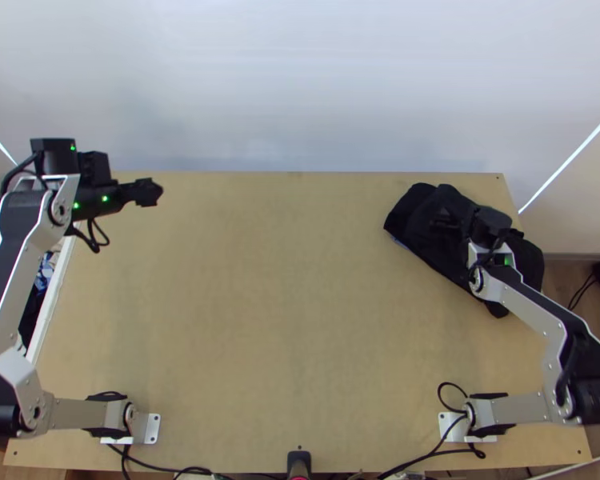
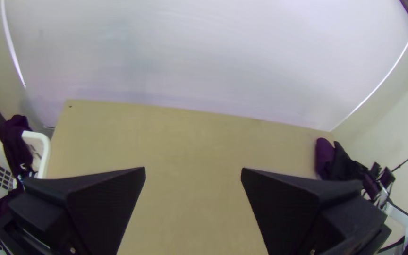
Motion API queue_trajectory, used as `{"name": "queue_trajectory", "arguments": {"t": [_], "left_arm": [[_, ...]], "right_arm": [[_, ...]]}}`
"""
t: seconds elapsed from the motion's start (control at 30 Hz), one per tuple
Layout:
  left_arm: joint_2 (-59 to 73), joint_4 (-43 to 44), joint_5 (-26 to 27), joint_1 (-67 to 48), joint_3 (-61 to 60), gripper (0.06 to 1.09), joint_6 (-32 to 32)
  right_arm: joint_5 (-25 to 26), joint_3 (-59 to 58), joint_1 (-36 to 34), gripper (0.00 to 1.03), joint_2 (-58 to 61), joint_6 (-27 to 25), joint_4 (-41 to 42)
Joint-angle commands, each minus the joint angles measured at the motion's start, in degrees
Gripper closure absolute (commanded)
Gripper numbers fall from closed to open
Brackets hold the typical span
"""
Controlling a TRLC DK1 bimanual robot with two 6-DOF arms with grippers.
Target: Fold the t-shirt
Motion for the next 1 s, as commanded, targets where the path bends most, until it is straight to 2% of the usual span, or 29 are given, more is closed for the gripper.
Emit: {"name": "queue_trajectory", "arguments": {"t": [0.0,0.17,0.33,0.43,0.6,0.73,0.8,0.87,0.97], "left_arm": [[-5.8,3.7,-8.4,4.1,-6.0,0.1,0.4],[-12.9,5.6,-10.9,8.6,-6.8,0.1,-1.9],[-28.2,19.6,-14.1,8.6,-19.3,0.1,-2.0],[-35.6,23.7,-17.1,6.9,-25.3,0.1,-2.9],[-46.4,32.0,-19.1,5.0,-37.3,0.1,-4.1],[-52.0,39.1,-23.9,-2.9,-46.3,0.11,-3.8],[-53.3,42.6,-27.8,-8.4,-50.3,0.11,-2.8],[-55.1,49.8,-31.4,-13.9,-55.4,0.11,0.8],[-58.5,58.2,-33.1,-18.6,-62.0,0.11,5.4]], "right_arm": [[0.5,3.7,5.6,0.05,-11.9,-5.4,-1.9],[0.5,4.9,12.0,0.05,-28.8,-7.6,-1.3],[0.5,3.5,12.5,0.05,-41.8,-6.6,-1.0],[0.5,-0.7,10.7,0.05,-51.6,-7.0,-0.4],[-0.4,-10.1,10.3,0.05,-71.0,-8.8,4.5],[-2.8,-18.5,11.8,0.05,-85.0,-10.3,5.1],[-2.8,-22.9,12.4,0.05,-87.4,-11.8,6.1],[-2.8,-25.3,12.0,0.05,-87.3,-11.3,6.5],[-2.9,-30.4,12.4,0.05,-87.3,-11.1,7.1]]}}
